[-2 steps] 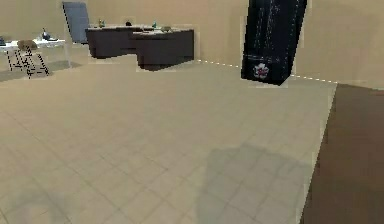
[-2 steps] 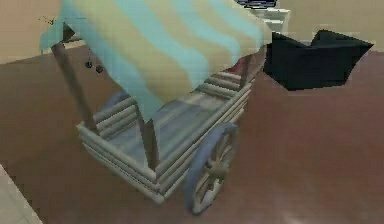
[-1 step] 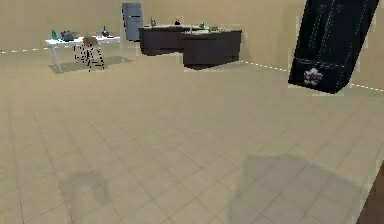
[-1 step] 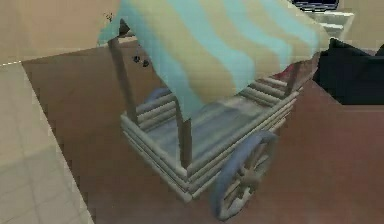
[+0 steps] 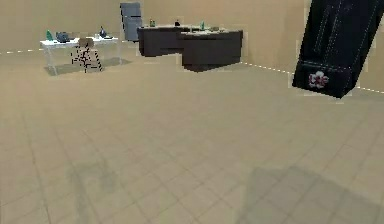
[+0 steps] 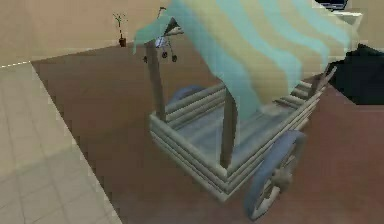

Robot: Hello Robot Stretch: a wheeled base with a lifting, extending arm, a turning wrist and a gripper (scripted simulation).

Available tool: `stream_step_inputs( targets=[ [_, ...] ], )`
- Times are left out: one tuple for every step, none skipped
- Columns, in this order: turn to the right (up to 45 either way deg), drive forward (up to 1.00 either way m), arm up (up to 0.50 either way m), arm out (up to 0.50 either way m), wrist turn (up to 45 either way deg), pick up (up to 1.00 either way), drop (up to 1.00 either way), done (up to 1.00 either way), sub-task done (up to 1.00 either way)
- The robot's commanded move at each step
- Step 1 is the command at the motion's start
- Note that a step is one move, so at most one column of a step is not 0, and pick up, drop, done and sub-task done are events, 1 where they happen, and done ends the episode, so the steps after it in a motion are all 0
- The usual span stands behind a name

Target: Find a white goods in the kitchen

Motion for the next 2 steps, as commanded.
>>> stream_step_inputs(
  targets=[
    [42.0,0.00,0.00,0.00,0.0,0.00,0.00,0.00,0.00],
    [3.0,0.00,0.00,0.00,0.0,0.00,0.00,0.00,0.00]
  ],
)
